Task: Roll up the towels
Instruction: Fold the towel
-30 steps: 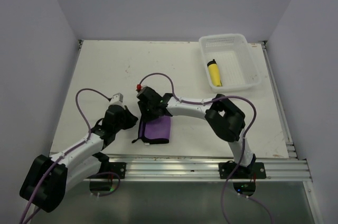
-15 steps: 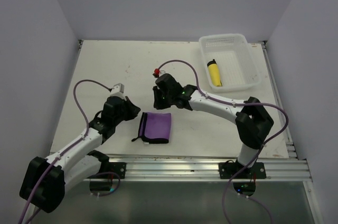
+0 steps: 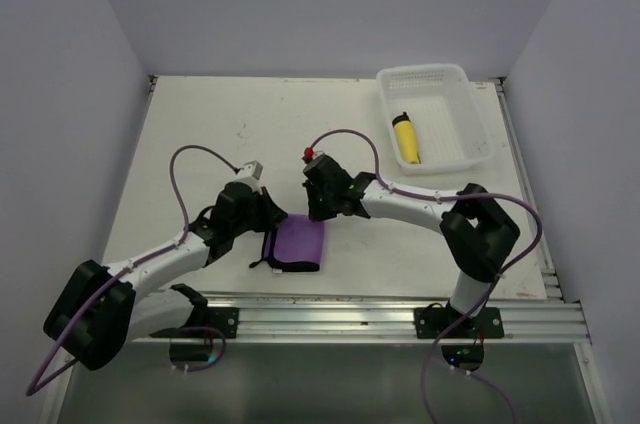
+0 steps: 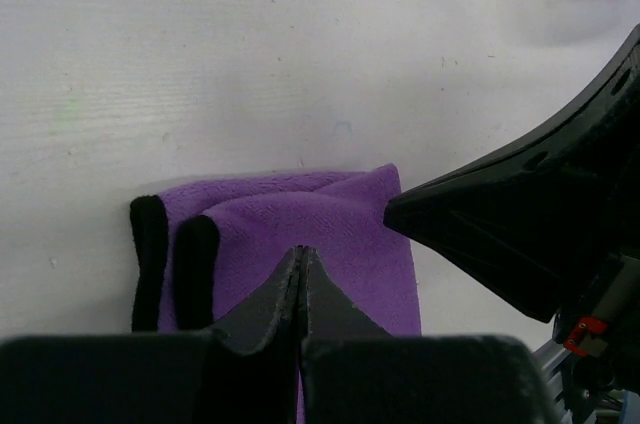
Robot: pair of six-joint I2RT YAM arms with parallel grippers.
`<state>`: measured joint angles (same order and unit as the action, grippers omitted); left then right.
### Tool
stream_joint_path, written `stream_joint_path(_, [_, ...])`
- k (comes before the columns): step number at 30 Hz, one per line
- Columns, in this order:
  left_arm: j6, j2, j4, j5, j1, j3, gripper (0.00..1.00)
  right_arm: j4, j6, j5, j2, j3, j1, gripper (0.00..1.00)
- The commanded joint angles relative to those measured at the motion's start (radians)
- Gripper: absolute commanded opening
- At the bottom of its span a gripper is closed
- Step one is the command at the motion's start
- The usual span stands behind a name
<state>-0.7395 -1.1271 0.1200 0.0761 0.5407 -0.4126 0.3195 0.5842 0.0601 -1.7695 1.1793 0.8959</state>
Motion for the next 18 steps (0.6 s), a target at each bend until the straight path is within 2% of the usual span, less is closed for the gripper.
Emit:
stream_joint_path(1, [0.012,-0.011,0.073,0.005,0.015,-0.014,0.00,-0.033,0.009,0.035,0.053,-0.030,-0.009,0.00])
stream_joint_path(7, [-0.004,-0.066,0.096,-0.013,0.015,0.027,0.00,-0.057,0.020,0.030,0.039,-0.066,-0.012,0.00])
stream_joint_path(13, [-0.005,-0.163,0.052,-0.114,0.015,0.015,0.00,-0.082,0.025,0.021,0.010,-0.092,-0.015,0.00])
stream_joint_path(18, [-0.021,-0.137,0.030,-0.168,0.015,0.037,0.00,-0.080,0.022,0.023,0.002,-0.093,-0.018,0.00])
